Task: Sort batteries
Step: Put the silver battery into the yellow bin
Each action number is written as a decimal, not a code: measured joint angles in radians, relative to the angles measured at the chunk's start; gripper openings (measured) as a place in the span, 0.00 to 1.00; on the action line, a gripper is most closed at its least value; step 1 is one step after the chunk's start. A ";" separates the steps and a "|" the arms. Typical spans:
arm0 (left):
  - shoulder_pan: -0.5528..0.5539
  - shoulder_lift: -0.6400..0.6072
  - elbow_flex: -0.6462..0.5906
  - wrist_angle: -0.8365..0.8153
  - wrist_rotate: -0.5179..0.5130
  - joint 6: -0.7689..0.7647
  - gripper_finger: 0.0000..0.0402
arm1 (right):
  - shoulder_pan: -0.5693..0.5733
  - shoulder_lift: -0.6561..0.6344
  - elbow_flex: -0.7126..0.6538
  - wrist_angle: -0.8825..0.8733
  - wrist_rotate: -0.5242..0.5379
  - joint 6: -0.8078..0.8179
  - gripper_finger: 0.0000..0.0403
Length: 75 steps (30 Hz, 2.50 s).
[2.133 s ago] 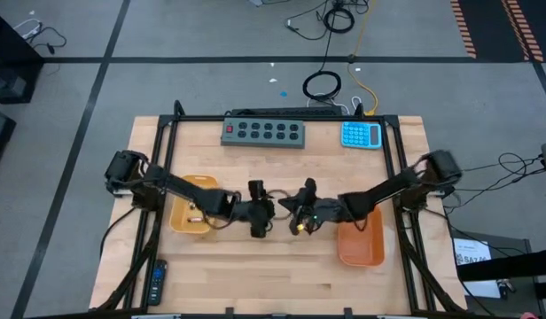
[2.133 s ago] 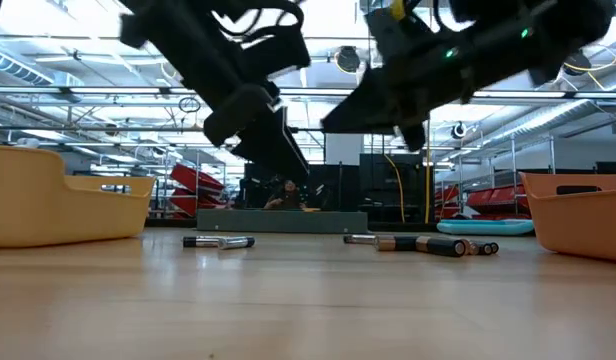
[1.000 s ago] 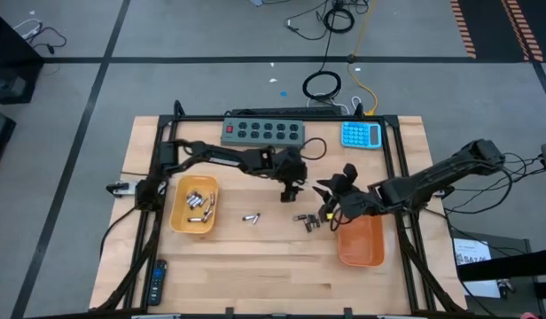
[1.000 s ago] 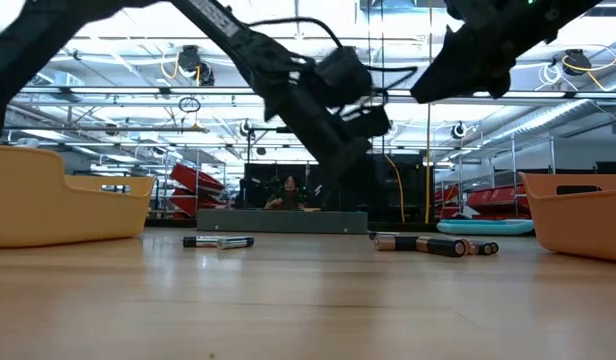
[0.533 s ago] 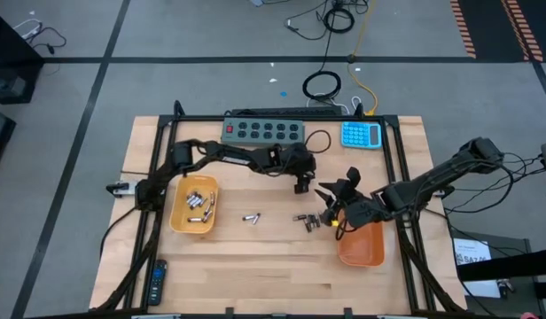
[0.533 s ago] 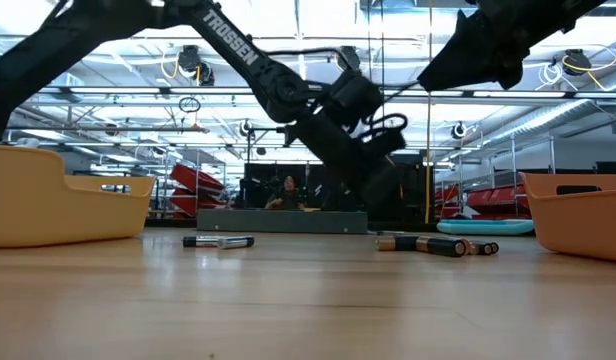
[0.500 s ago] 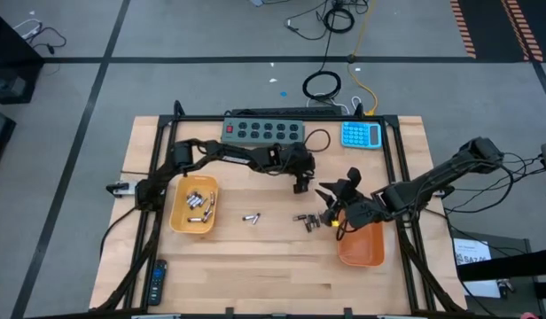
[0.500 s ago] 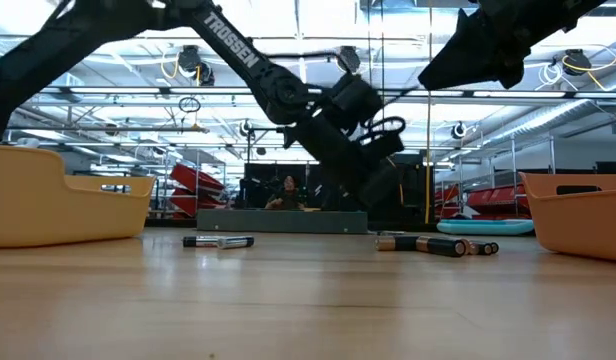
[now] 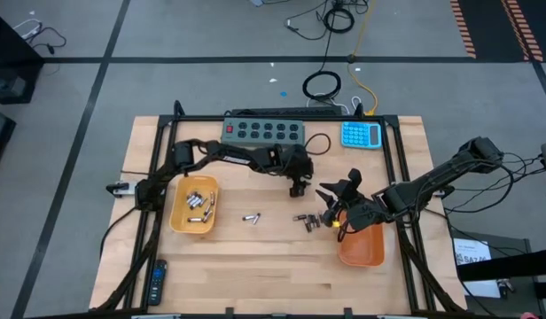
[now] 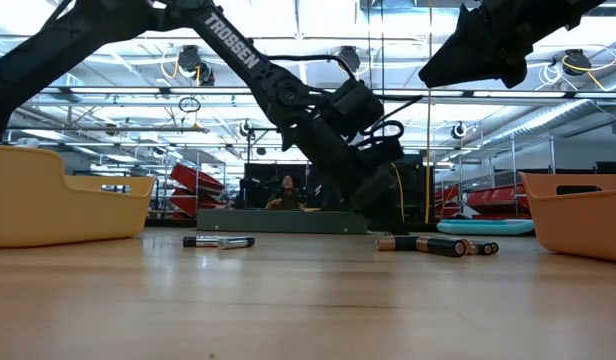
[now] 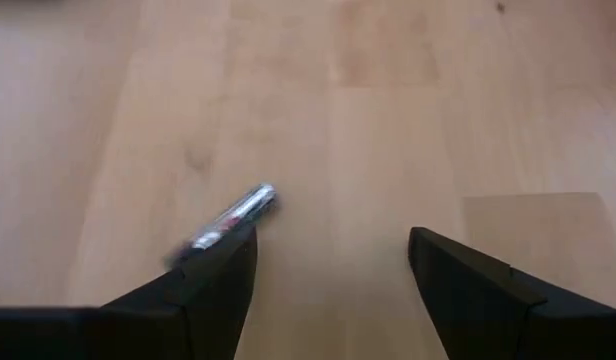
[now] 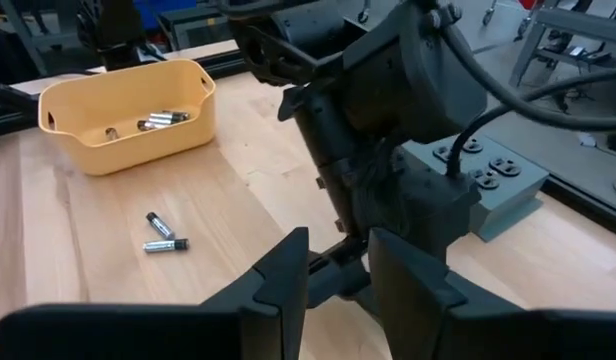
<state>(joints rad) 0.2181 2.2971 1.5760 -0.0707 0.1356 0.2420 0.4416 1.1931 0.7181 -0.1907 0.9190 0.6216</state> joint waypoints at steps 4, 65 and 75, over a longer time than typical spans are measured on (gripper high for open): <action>-0.009 0.000 0.000 -0.002 -0.002 0.003 0.67 | 0.000 0.000 0.000 0.000 0.000 0.007 0.25; -0.088 -0.511 -0.526 0.193 -0.173 -0.129 0.41 | -0.490 0.207 0.000 -0.009 -0.583 -0.129 0.25; -0.183 -0.647 -0.733 0.325 -0.237 -0.185 0.41 | -0.632 0.380 0.040 0.023 -0.634 -0.191 0.25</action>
<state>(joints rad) 0.0348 1.6501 0.8426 0.2546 -0.1011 0.0570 -0.1909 1.5727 0.7577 -0.1682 0.2847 0.4305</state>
